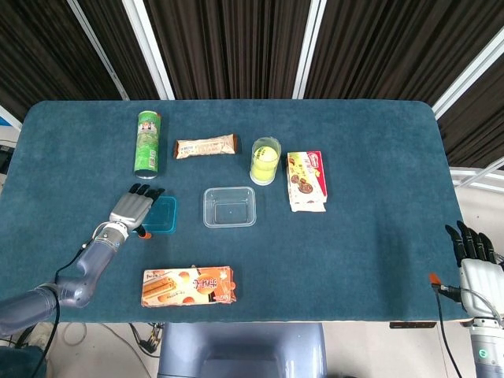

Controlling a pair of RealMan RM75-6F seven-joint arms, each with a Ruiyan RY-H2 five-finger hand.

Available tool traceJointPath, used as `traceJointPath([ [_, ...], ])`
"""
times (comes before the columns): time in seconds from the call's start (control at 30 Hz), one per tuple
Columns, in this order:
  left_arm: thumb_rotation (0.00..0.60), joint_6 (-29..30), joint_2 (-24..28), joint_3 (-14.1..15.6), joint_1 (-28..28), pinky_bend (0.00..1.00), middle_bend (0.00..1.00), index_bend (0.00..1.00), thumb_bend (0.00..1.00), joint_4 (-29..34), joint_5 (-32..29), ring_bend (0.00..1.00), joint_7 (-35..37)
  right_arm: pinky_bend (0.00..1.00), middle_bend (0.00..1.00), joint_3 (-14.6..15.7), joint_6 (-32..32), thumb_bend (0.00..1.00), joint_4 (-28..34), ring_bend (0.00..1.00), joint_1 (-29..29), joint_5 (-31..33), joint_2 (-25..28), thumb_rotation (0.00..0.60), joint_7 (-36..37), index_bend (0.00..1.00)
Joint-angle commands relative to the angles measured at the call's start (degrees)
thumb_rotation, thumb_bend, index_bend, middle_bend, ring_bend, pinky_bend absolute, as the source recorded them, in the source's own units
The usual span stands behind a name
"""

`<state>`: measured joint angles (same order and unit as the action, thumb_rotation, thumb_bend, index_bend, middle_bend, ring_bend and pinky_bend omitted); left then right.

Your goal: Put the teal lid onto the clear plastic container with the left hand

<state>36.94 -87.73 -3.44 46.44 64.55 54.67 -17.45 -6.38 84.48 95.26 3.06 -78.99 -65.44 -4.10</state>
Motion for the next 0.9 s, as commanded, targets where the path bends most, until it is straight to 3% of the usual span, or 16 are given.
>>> traceJointPath([
  [0.03,0.600,0.2,-0.1,0.0,-0.1,0.01,0.25,0.03,0.14,-0.1,0.3,0.00,0.1,0.00,0.00,0.0,0.0,0.29,0.0,0.00,0.0,0.0,0.0,0.600,0.0,0.10],
  [0.17,0.600,0.4,-0.3,0.2,-0.1,0.01,0.32,0.05,0.25,-0.4,0.5,0.00,-0.2,0.00,0.00,0.0,0.0,0.29,0.1,0.00,0.0,0.0,0.0,0.600,0.1,0.10],
  [0.37,0.600,1.2,-0.4,0.0,-0.4,0.01,0.35,0.06,0.34,-0.5,0.0,0.00,-0.8,0.00,0.00,0.0,-0.1,0.29,0.1,0.00,0.0,0.1,0.1,0.600,0.2,0.10],
  [0.9,0.600,2.1,1.4,-0.7,-1.1,0.01,0.37,0.07,0.35,1.2,-0.2,0.00,-0.1,0.00,0.00,0.0,0.0,0.29,0.1,0.00,0.0,0.0,0.1,0.600,0.3,0.10],
])
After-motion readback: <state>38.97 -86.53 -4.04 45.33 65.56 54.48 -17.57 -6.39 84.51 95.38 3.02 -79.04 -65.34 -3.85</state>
